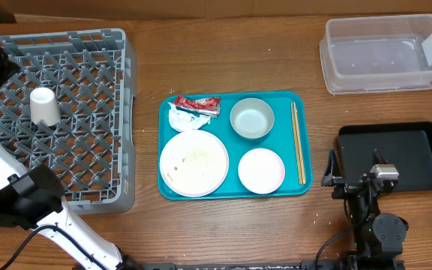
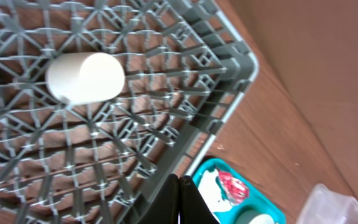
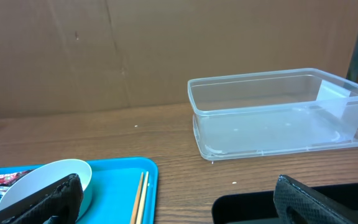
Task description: Sort waste into correct bins and load items into the dishwasher
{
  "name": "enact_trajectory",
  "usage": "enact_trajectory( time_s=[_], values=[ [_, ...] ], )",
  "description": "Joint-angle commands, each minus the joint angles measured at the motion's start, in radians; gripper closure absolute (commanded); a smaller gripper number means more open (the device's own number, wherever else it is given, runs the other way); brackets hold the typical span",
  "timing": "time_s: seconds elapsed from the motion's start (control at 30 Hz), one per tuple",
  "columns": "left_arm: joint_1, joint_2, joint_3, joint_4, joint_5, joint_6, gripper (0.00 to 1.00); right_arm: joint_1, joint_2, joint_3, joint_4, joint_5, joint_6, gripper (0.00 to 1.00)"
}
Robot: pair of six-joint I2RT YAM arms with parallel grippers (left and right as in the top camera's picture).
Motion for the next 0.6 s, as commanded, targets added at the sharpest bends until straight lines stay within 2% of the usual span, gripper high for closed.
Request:
enact_trajectory(
  time_s=[0.0, 0.2, 0.43, 0.57],
  values=[
    [-0.011, 0.039, 0.005, -0.002, -0.066, 0.012, 0.96, -0.004, -0.009, -0.010, 0.005, 0.009, -0.001, 0.00],
    [-0.071, 0.107, 0.001, 0.030, -0.071, 0.013, 0.96, -0.004, -0.009, -0.010, 0.005, 0.009, -0.001, 0.00],
    [-0.163, 0.172, 0.001, 0.079, -0.310, 0.006, 0.96, -0.004, -0.009, -0.010, 0.005, 0.009, -0.001, 0.00],
    [-0.191, 0.174, 0.001, 0.115, -0.384, -0.008, 0.96, -0.004, -0.009, -0.010, 0.005, 0.009, -0.001, 0.00]
  ],
)
